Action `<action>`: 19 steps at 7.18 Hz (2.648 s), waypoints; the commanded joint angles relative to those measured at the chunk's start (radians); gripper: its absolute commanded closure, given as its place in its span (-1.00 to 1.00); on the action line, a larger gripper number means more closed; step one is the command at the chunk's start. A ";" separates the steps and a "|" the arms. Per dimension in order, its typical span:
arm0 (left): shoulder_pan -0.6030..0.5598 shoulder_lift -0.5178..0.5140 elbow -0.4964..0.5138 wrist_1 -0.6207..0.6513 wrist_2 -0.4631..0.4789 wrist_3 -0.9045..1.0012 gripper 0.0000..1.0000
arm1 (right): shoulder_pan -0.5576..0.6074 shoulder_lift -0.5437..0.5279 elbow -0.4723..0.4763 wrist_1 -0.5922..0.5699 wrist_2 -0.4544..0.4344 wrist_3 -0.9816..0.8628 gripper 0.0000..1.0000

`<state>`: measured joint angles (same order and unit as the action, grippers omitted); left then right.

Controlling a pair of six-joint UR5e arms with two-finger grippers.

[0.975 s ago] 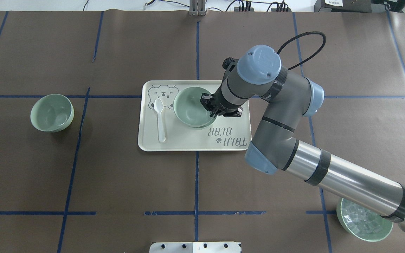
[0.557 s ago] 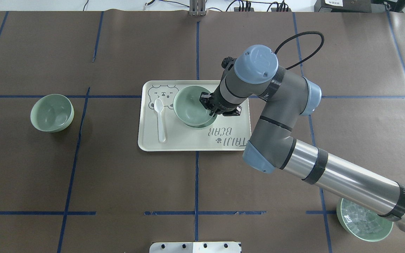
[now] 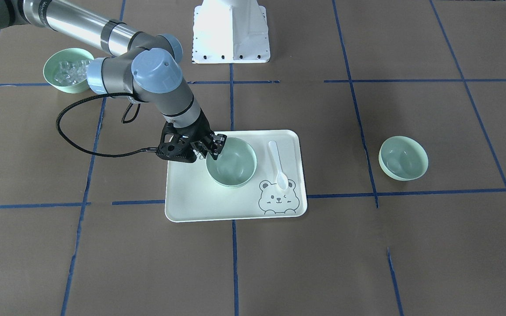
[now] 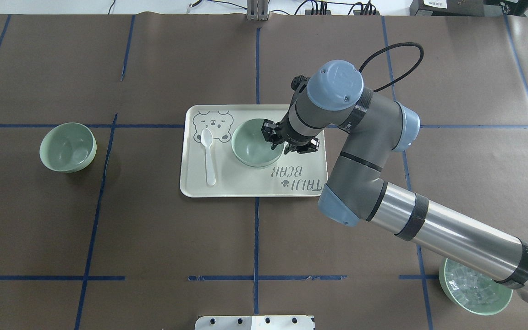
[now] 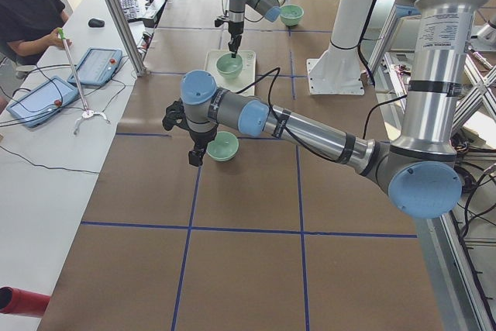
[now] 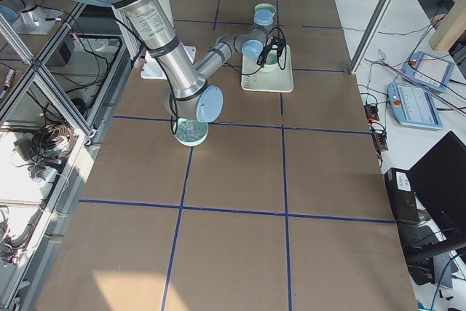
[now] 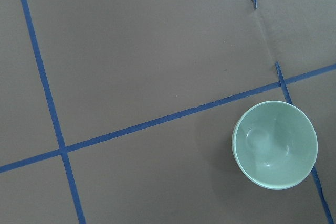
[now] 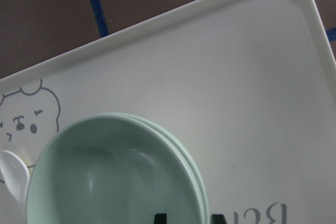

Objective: Stack green bowls together

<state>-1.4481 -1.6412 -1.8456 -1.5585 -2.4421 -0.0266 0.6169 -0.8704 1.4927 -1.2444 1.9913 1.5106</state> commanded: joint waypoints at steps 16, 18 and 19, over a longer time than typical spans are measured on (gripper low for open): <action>0.466 -0.118 0.248 -0.480 0.129 -0.745 1.00 | 0.227 -0.239 0.195 0.016 0.182 -0.109 -1.00; 0.483 -0.323 0.232 -0.482 0.081 -1.081 1.00 | 0.233 -0.240 0.196 0.016 0.185 -0.112 -1.00; 0.574 -0.424 0.236 -0.480 0.092 -1.236 1.00 | 0.262 -0.268 0.199 0.016 0.208 -0.148 -1.00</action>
<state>-0.9472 -1.9385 -1.6092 -2.0405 -2.3512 -1.0727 0.8550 -1.1169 1.6891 -1.2287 2.1813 1.3910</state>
